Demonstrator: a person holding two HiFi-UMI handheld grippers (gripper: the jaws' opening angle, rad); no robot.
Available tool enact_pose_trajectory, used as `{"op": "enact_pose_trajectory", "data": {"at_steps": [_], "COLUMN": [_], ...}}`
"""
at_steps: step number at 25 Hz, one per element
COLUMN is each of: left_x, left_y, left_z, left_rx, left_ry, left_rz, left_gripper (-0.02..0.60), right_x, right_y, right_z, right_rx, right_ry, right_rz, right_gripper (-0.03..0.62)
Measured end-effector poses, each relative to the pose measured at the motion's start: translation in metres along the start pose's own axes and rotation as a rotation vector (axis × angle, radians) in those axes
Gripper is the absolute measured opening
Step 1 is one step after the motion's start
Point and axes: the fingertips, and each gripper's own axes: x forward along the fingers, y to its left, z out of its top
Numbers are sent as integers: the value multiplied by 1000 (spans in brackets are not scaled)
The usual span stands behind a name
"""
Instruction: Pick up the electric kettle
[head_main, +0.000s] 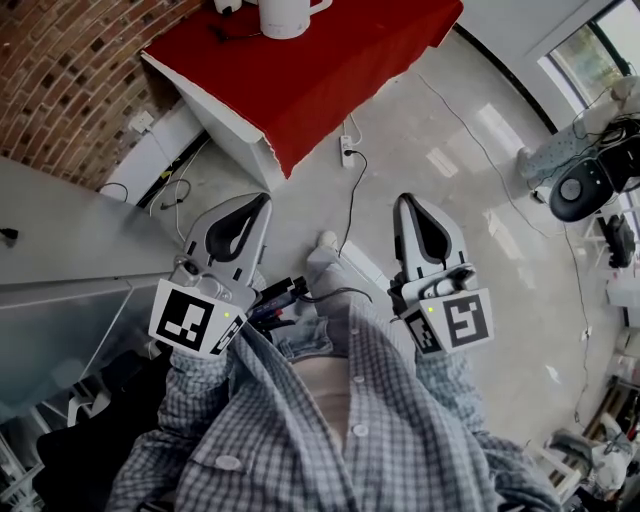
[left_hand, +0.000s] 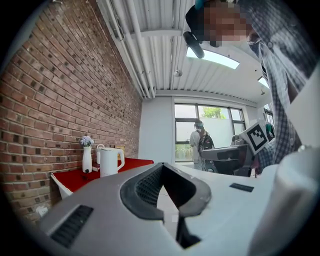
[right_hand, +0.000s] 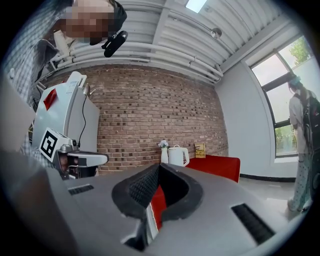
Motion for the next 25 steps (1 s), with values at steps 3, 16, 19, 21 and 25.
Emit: {"op": "enact_pose_trajectory", "data": {"at_steps": [3,16,19,21,25], "left_x": [13,76,89,97,115], "left_y": [5,48,58,61,72], "left_z": [1,1,2,1,4], "left_rx": [1,-11,-24,-29,-1], "left_ry": [0,23,27,35,57], "left_rz": [8,60,83,89,103], "left_gripper": [0,0,0,0,0], "right_x": [10,83,101,112,135], "right_y": [-12,-54,-64,-72,-89], "right_z": [-2,-4,-6,-5,2], "right_rx": [-2,3,21,34,46], "right_ry": [11,38,47,47,27], "right_rz": [8,80,106,114,120], "right_gripper": [6,6,6,6,6]}}
